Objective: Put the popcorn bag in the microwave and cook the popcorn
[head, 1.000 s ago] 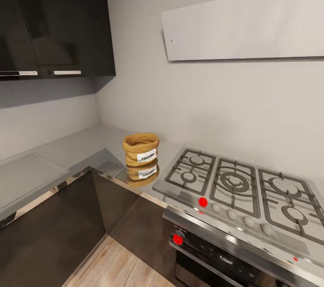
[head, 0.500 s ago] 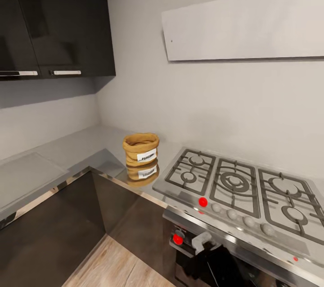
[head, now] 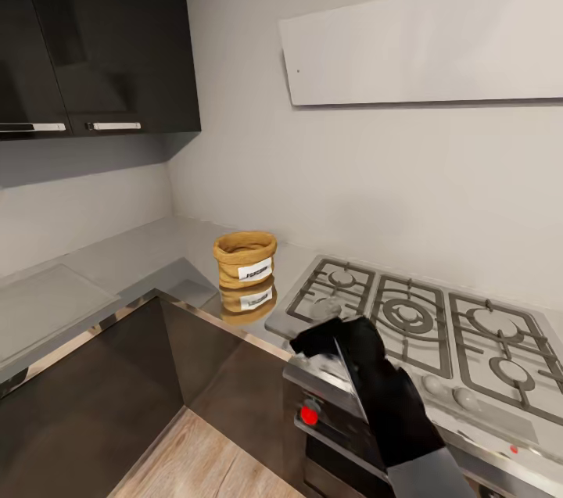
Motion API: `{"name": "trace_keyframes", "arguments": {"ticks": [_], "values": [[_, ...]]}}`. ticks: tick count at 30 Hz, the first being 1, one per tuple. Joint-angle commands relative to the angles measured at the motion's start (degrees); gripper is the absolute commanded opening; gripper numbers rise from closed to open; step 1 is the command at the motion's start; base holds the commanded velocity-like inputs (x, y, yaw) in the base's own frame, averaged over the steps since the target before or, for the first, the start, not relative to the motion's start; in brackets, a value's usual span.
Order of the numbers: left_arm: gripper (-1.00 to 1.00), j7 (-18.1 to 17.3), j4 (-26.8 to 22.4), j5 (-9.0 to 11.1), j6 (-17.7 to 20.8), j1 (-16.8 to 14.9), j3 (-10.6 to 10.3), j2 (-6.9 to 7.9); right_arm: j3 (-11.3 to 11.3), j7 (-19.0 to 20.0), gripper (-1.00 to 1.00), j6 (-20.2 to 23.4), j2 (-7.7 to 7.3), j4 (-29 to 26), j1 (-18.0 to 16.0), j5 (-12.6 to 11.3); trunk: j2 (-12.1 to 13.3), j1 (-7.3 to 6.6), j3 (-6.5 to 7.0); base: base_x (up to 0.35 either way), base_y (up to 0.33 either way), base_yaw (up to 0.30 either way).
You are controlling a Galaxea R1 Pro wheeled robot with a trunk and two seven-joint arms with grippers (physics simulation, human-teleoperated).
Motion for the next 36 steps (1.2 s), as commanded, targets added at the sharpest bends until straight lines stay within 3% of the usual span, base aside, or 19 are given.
{"name": "trace_keyframes", "arguments": {"ticks": [1, 3, 7, 9, 12, 14, 17, 18, 21, 36], "values": [[1.00, 0.01, -0.08, 0.04, -0.06, 0.02, 0.43, -0.01, -0.12, 0.42, 1.00, 0.22, 0.02, -0.02, -3.66, 0.54, -0.05, 0.01, -0.08, 0.000, 0.000, 0.000], [1.00, 0.01, -0.08, 0.04, -0.06, 0.02, 0.43, -0.01, -0.30, 0.31, 1.00, 0.22, 0.02, -0.01, -9.40, 0.54, -0.05, 0.01, -0.08, 0.000, 0.000, 0.000], [1.00, 0.01, -0.09, 0.04, -0.06, 0.02, 0.43, -0.01, -0.78, -0.27, 1.00, 0.22, 0.02, 0.29, -16.82, 0.64, -0.05, 0.01, -0.08, 0.000, 0.000, 0.000], [1.00, 0.01, -0.09, 0.04, -0.06, 0.02, 0.43, -0.01, -2.08, -0.92, 1.00, 0.22, 0.02, 1.88, -20.95, 0.69, -0.05, 0.01, -0.08, 0.000, 0.000, 0.000], [1.00, 0.01, -0.10, 0.04, -0.06, 0.02, 0.43, -0.01, -6.78, -3.33, 1.00, 0.22, 0.02, 11.26, -29.39, 0.61, -0.05, 0.01, -0.08, 0.000, 0.000, 0.000], [1.00, 0.01, -0.09, 0.04, -0.06, 0.02, 0.43, -0.01, -13.11, -5.41, 1.00, 0.22, 0.02, 24.16, -37.37, 0.56, -0.05, 0.01, -0.08, 0.000, 0.000, 0.000], [1.00, 0.01, -0.13, 0.04, -0.06, 0.02, 0.43, -0.01, -17.78, -10.04, 1.00, 0.22, 0.02, 34.63, -41.76, 0.54, -0.05, 0.01, -0.08, 0.000, 0.000, 0.000], [1.00, 0.01, -0.14, 0.04, -0.06, 0.02, 0.44, -0.01, -18.67, -12.68, 1.00, 0.22, 0.02, 36.52, -42.35, 0.47, -0.05, 0.01, -0.08, 0.000, 0.000, 0.000], [1.00, 0.01, -0.17, 0.08, -0.06, 0.02, 0.50, -0.01, -19.61, -15.88, 1.00, 0.22, 0.02, 37.24, -42.87, 0.30, -0.05, 0.01, -0.08, 0.000, 0.000, 0.000], [1.00, 0.01, -0.17, 0.13, -0.06, 0.02, 0.43, 0.01, -20.02, -16.18, 1.00, 0.22, 0.02, 36.73, -42.98, 0.10, -0.05, 0.01, -0.08, 0.000, 0.000, 0.008]]}}
